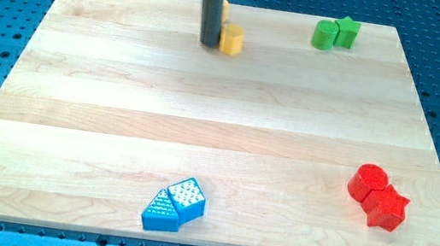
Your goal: Separate the green circle from the green star
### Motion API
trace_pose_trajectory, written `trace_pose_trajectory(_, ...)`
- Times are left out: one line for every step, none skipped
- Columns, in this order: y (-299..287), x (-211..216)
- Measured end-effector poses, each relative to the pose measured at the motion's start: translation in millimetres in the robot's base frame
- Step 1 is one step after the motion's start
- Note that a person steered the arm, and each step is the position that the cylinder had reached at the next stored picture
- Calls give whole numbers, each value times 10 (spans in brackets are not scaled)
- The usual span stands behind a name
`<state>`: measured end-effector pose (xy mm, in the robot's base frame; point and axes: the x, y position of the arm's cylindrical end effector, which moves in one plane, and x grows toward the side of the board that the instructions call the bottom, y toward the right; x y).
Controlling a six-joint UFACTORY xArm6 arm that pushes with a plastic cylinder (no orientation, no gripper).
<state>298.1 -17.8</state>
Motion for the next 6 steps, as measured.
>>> trace_pose_trajectory(-300, 339)
trace_pose_trajectory(560, 611)
trace_pose_trajectory(1569, 286)
trace_pose_trajectory(1902, -118)
trace_pose_trajectory(2108, -445)
trace_pose_trajectory(2218, -520)
